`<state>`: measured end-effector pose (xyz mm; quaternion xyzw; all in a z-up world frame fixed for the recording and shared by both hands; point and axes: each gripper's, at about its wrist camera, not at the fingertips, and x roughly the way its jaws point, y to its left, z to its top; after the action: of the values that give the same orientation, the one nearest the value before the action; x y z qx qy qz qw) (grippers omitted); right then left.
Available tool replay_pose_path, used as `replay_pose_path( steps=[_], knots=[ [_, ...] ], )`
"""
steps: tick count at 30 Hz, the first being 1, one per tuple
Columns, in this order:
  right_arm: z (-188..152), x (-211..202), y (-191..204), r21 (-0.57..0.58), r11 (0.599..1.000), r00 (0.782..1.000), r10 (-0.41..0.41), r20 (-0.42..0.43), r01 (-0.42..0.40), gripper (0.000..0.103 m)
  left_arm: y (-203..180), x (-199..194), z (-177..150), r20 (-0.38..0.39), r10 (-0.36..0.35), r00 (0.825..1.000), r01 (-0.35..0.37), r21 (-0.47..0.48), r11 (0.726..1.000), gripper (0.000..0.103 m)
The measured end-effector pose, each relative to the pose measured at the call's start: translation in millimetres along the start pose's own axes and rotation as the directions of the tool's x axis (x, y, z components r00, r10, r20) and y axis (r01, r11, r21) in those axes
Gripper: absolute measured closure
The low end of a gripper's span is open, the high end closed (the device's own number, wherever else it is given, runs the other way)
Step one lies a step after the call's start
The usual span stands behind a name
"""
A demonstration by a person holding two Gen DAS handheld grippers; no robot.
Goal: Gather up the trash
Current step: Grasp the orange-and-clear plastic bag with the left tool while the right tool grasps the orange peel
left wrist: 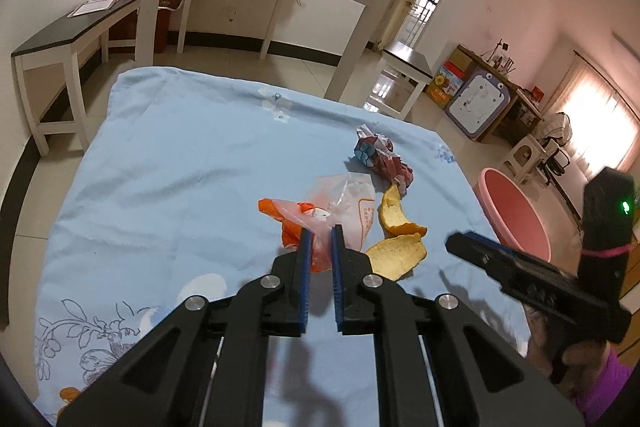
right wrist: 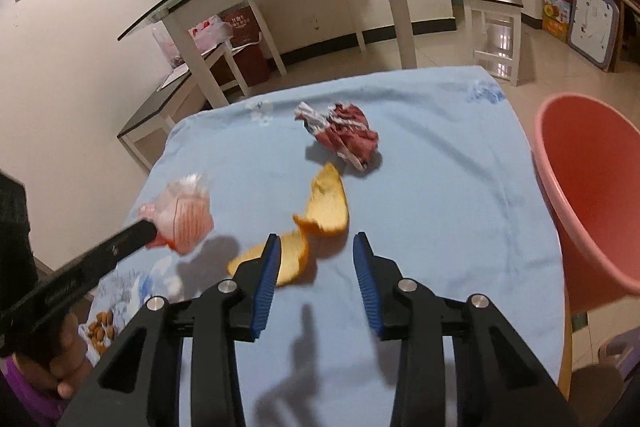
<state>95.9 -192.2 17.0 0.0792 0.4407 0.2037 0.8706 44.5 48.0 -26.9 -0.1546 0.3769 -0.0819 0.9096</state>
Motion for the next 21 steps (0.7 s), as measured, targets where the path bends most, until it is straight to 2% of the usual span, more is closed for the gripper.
replay_pose_path(
  steps=[3,6,9,15,17,18,19,21],
  knots=[
    [13,13,-8,0.038,0.999,1.0,-0.008,-0.008,0.008,0.066,1,-1,0,0.002,0.001,1.0,-0.001,0.0,1.0,0.094],
    [25,29,-19,0.073,0.997,0.999,-0.02,-0.029,0.023,0.073,4,0,1,0.002,0.004,1.0,-0.004,-0.004,1.0,0.094],
    [33,47,-20,0.065,0.998,0.998,-0.02,-0.061,0.024,0.077,6,3,0,-0.005,0.008,1.0,-0.008,-0.014,1.0,0.094],
    [41,77,-10,0.02,1.0,0.995,-0.008,-0.096,0.01,0.077,11,7,0,-0.021,0.01,1.0,-0.01,-0.024,1.0,0.094],
    [43,83,-8,0.007,1.0,0.995,-0.02,-0.1,0.021,0.07,13,8,0,-0.024,0.01,1.0,-0.011,-0.028,1.0,0.094],
    [45,85,-7,0.002,1.0,0.995,-0.023,-0.102,0.023,0.061,13,8,0,-0.024,0.011,1.0,-0.012,-0.03,0.999,0.094],
    [46,88,-7,-0.007,1.0,0.995,-0.029,-0.1,0.028,0.057,13,8,1,-0.025,0.014,1.0,-0.014,-0.03,0.999,0.094],
    [48,93,-6,-0.027,0.999,0.994,-0.044,-0.098,0.041,0.057,15,8,1,-0.03,0.019,0.999,-0.02,-0.033,0.999,0.094]
  ],
)
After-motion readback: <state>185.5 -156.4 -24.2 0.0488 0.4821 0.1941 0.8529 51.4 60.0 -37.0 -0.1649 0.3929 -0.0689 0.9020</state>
